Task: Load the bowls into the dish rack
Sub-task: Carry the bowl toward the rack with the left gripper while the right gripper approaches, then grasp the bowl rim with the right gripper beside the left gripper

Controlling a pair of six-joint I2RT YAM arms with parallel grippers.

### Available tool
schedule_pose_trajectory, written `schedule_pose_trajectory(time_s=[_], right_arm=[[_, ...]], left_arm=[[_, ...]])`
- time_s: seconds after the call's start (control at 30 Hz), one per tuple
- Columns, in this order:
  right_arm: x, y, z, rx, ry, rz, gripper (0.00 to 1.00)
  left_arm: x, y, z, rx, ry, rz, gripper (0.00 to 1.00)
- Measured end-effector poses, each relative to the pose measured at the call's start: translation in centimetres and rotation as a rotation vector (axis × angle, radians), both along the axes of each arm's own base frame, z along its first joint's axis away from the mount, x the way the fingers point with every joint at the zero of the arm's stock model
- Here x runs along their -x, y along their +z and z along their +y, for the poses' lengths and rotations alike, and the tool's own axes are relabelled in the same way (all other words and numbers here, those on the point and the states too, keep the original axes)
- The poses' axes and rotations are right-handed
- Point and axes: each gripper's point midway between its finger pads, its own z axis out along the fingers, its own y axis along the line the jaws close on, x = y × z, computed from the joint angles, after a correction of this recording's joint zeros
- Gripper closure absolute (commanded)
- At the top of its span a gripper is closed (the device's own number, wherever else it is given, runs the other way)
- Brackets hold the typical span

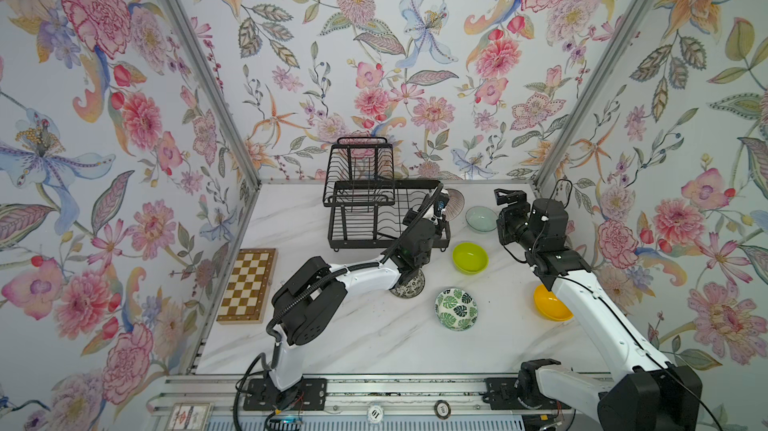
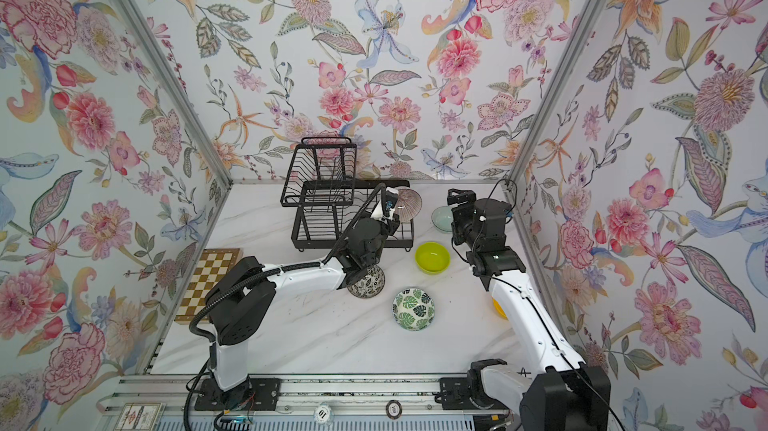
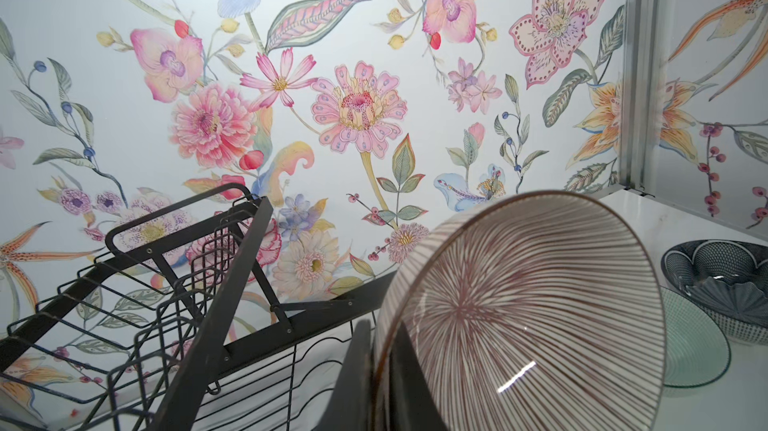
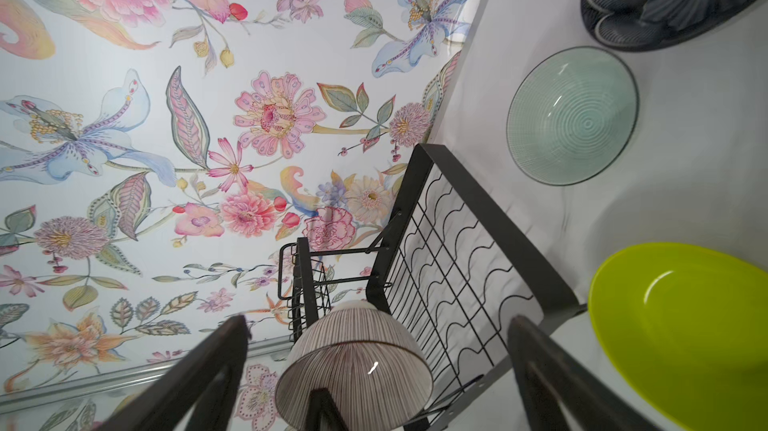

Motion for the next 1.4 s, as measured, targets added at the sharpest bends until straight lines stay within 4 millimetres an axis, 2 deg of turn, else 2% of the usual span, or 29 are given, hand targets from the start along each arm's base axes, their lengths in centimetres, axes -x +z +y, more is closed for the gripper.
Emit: schedule_pose_trajectory(time_s=[0.23,0.4,0.53,0.77,0.9,1.07,1.2,1.4], right_arm=[[0.1,0.3,3.9,-0.115,0.038,-0.002,0.03],[-0.1,1.4,4.6,-0.208,0.019,-0.024,0.10],[-0.1,2.2,5.2,-0.311,0.008,-0.045,0.15],[-0.6,2.3,6.6,-0.438,0.006,-0.045,0.18],[-1.5,1.5,7.6,-0.490,0.007,-0.025,0.23],[-2.4,0.9,8.3,-0.555,-0.005,-0.014,0.36],[-3.0,0.9,8.4,-0.598,-0.021,-0.026,0.51],[-3.6,1.4,8.5,-0.651,-0.025,-0.053,0.60]], left_arm=[[-0.2,-0.6,-0.6,0.008,0.000,-0.047,1.00],[-0.2,-1.3,-0.9,-0.011,-0.004,-0.052,1.00],[-0.1,-1.1,-1.1,-0.018,-0.007,-0.063,1.00],[-0.1,-1.4,-1.4,-0.029,-0.011,-0.074,1.00],[0.0,-1.7,-1.6,-0.037,-0.013,-0.078,1.00],[0.4,-1.5,-2.0,-0.039,-0.020,-0.087,1.00],[0.9,-1.1,-2.2,-0.032,-0.026,-0.102,1.00],[1.1,-1.2,-2.1,-0.029,-0.023,-0.110,1.00]])
